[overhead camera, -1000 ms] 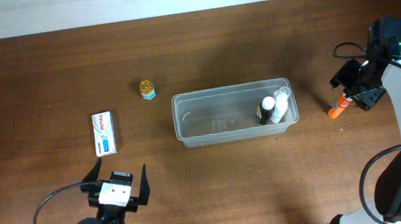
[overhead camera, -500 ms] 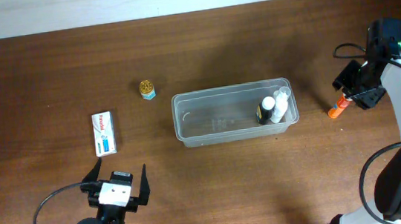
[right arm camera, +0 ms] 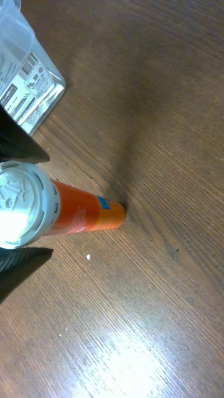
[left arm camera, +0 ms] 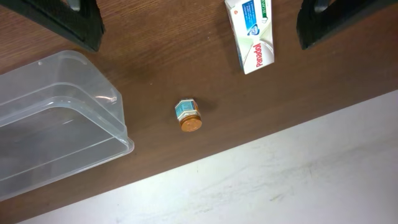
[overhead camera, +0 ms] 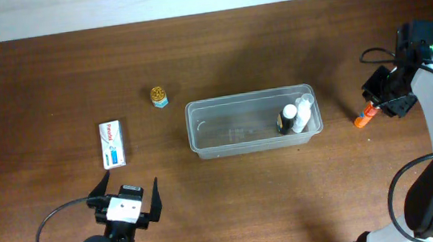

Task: Pack container
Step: 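Lower the right gripper and close it on the orange tube's white cap, then lift the orange tube and carry it left over the container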

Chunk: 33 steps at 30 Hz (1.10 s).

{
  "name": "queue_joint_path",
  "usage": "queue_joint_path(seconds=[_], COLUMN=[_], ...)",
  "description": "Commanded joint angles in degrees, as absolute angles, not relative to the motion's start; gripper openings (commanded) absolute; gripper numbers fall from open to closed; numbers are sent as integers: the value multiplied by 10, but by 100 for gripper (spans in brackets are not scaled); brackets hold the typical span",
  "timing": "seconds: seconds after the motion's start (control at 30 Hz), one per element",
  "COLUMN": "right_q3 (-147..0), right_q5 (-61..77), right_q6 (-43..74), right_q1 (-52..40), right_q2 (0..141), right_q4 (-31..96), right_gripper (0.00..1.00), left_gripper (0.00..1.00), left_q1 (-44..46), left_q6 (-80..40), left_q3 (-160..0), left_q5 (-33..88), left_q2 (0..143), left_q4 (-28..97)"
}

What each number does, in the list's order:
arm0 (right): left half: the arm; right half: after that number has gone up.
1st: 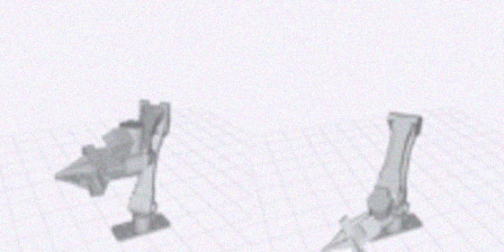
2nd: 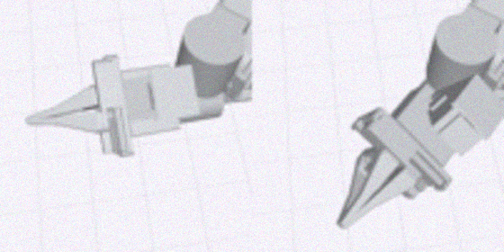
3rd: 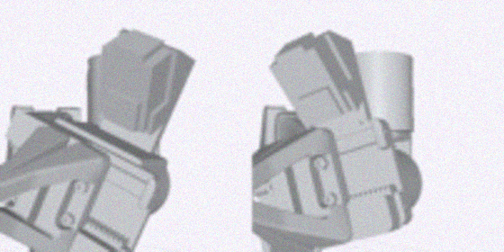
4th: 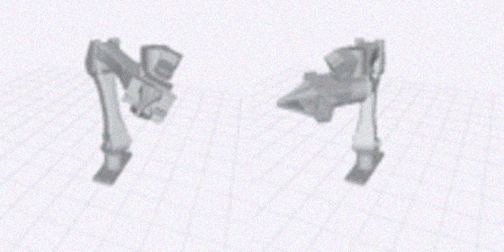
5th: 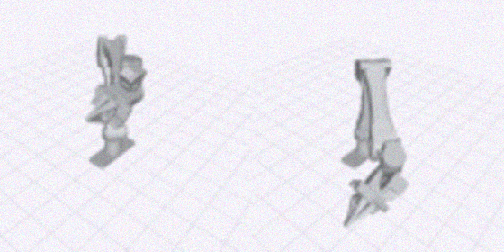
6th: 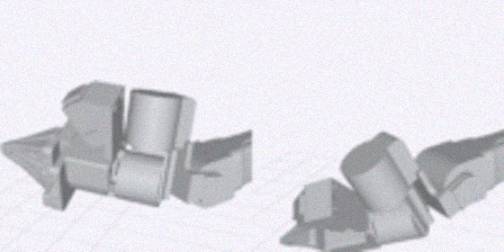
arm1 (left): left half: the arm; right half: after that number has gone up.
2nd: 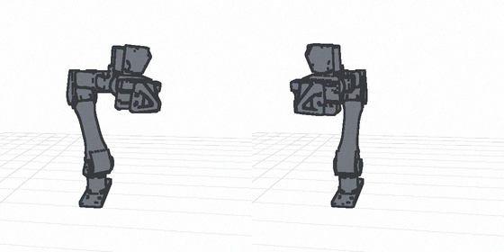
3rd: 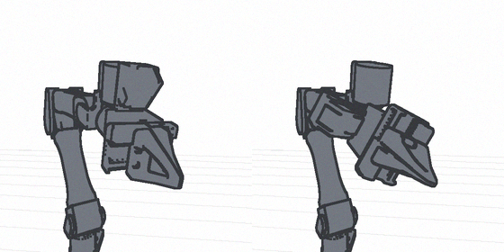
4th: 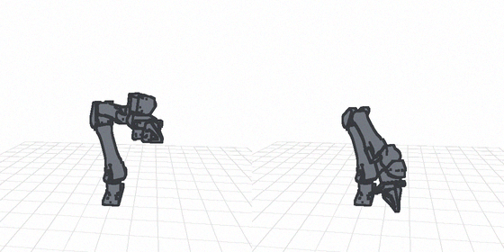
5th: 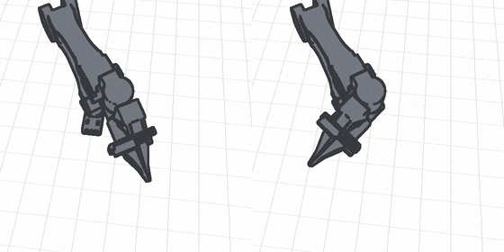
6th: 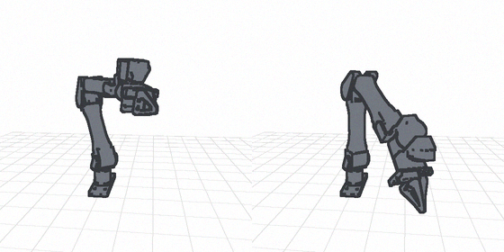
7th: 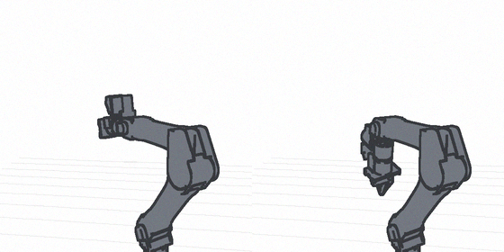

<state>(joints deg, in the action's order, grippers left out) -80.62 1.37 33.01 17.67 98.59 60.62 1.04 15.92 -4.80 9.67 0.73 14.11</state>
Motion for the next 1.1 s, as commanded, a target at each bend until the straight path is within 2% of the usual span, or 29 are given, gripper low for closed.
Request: queue_joint_path(seconds=[0.0,0.1,0.33,0.4,0.5,1.07], right_q3=[-804,-804,-804,-807,-816,-990], right_q5=[4,4,4,4,4,69], right_q6=[333,333,333,333,333,258], right_q1=[181,181,181,181,181,175], right_q2=[989,989,989,989,986,973], right_q4=[607,606,606,606,609,744], right_gripper=[32,28,26,21,19,19], left_gripper=[99,99,99,99,100,99], left_q1=[7,7,7,7,7,7], left_q6=[168,168,168,168,168,168], left_q3=[-45,-45,-45,-45,-45,-45], left_q5=[101,101,101,101,101,101], left_q2=[3,3,3,3,3,3], left_q4=[141,141,141,141,141,141])
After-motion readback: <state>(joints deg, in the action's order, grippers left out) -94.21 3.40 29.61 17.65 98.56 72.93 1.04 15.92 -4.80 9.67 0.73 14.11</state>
